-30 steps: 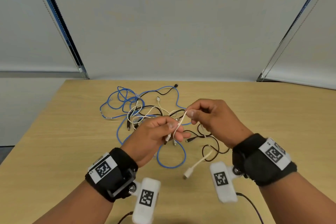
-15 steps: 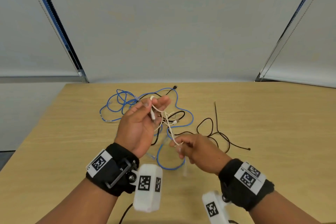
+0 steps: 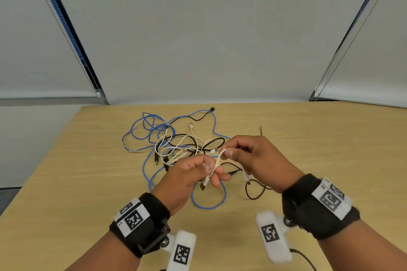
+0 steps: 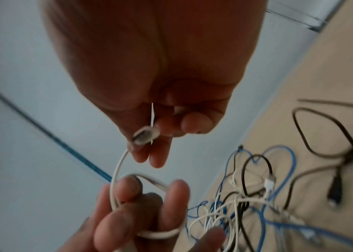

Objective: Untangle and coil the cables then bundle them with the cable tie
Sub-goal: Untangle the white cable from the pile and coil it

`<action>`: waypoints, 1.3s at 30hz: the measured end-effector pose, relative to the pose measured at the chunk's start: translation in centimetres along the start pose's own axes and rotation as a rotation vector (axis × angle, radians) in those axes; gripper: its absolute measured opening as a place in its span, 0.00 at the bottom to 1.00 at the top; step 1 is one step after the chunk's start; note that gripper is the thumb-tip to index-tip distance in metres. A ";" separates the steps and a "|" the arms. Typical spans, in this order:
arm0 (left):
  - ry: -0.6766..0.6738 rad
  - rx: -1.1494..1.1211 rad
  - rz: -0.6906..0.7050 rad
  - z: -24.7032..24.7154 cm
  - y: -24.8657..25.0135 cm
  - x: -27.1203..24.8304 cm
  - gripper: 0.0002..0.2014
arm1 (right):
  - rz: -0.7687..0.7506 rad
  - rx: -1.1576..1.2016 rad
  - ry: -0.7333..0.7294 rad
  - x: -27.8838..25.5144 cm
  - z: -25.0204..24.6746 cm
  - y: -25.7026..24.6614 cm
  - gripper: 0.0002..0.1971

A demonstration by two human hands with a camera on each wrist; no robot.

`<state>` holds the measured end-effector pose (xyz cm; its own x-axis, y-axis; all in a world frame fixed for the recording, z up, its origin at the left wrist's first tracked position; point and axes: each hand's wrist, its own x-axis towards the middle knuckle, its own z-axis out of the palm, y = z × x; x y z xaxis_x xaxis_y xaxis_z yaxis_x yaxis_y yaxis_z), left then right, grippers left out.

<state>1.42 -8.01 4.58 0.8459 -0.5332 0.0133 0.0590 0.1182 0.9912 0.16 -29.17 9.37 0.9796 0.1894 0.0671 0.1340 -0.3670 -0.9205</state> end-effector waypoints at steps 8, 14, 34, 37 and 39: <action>0.009 -0.147 0.055 0.1 0.4 -0.1 0.14 | 0.144 0.451 -0.091 -0.5 1.3 1.3 0.09; 0.124 0.013 0.183 0.5 0.4 0.5 0.08 | 0.342 0.668 -0.159 -0.2 1.4 2.3 0.05; 0.391 -0.227 0.006 1.5 -1.2 0.7 0.13 | 0.085 -0.190 0.147 -0.2 4.4 2.2 0.04; 0.380 -0.091 0.003 1.3 -1.3 0.6 0.15 | 0.226 0.204 0.111 -0.5 4.7 2.8 0.08; 0.375 -0.041 0.002 0.9 -1.5 0.6 0.13 | 0.310 0.367 0.051 -0.8 4.9 2.9 0.06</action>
<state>1.35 -9.22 3.26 0.9809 -0.1901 -0.0410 0.0715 0.1565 0.9851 -0.99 -25.94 4.78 0.9722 0.0738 -0.2220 -0.2186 -0.0524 -0.9744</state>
